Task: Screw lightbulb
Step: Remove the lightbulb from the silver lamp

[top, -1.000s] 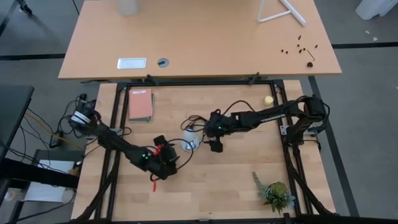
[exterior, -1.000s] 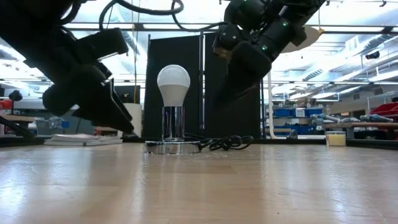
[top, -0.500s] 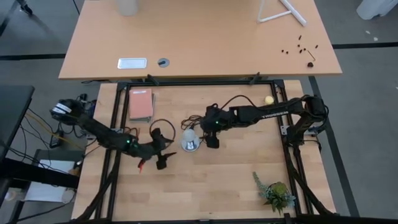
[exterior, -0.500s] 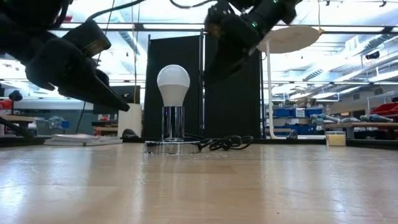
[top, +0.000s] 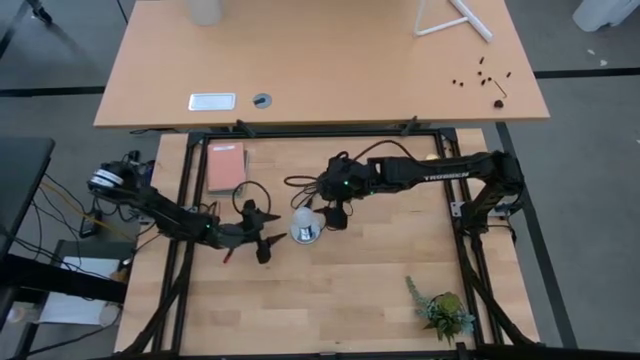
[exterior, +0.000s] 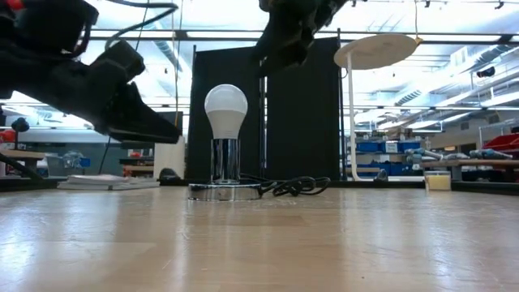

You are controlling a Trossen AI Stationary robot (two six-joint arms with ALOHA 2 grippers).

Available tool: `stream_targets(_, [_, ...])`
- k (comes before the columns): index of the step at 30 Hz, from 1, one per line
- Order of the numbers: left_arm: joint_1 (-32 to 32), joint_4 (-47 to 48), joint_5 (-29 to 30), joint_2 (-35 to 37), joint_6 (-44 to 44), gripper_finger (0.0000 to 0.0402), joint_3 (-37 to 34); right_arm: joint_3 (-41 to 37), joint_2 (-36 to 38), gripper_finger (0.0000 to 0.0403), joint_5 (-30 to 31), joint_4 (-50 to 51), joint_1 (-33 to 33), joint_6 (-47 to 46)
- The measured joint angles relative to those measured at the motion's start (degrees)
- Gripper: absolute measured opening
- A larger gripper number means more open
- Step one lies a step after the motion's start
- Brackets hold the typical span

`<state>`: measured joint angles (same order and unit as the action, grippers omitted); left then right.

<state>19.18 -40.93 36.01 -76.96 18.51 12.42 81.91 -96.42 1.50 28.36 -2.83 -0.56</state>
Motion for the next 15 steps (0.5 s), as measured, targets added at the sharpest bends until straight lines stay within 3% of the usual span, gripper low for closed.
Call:
stream_targets(6, [0.0,-12.1,0.1,-11.4,-2.0,0.0282,3.0,7.4,-1.2,0.0346,0.1,7.0,-0.4,1.0])
stream_targets(11, [-0.2,-12.7,1.9,-18.8,-3.6,0.0282,7.1,16.2,-6.6,0.0346,1.0,17.0,-0.4,3.6])
stream_targets(15, [-0.8,-13.8,4.5,-23.1,-4.9,0.0282,9.8,21.9,-9.9,0.0346,-0.1,19.5,0.0,3.8])
